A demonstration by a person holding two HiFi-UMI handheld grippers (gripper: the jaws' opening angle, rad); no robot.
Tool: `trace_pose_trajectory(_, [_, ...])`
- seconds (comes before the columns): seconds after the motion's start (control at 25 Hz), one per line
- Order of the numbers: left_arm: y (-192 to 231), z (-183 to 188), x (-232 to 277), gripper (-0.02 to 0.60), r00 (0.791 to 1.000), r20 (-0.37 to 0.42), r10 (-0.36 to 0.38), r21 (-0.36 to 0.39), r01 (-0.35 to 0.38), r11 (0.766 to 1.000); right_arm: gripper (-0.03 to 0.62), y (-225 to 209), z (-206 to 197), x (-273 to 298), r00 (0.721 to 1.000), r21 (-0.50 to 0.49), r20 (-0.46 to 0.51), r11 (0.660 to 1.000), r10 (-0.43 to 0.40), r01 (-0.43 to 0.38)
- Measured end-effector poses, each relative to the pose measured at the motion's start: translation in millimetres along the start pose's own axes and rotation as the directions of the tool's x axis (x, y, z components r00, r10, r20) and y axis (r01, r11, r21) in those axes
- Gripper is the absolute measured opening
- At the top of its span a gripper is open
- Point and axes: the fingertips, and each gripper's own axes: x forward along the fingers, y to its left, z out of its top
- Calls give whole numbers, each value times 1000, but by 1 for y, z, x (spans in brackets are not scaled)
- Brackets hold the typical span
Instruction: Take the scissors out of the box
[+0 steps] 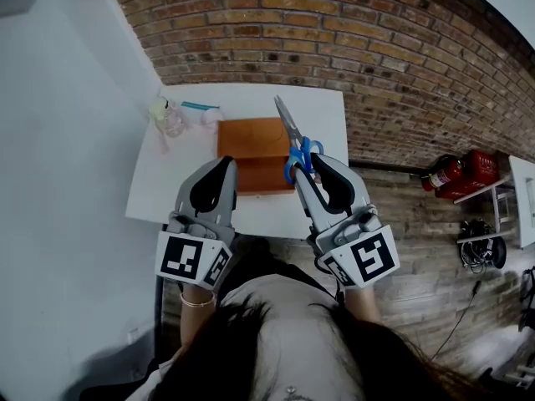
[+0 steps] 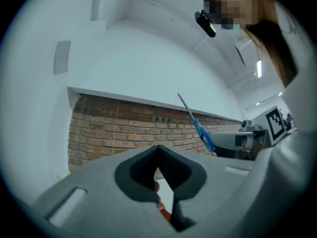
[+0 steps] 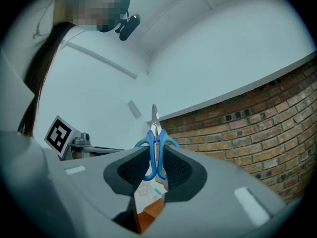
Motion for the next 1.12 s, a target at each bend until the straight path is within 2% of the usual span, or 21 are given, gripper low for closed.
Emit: trace_pose_trajectory(1.12, [2, -7, 36, 0, 999, -30, -44, 2, 44, 999, 97, -24, -7, 25, 1000, 12, -3, 1000, -3, 3])
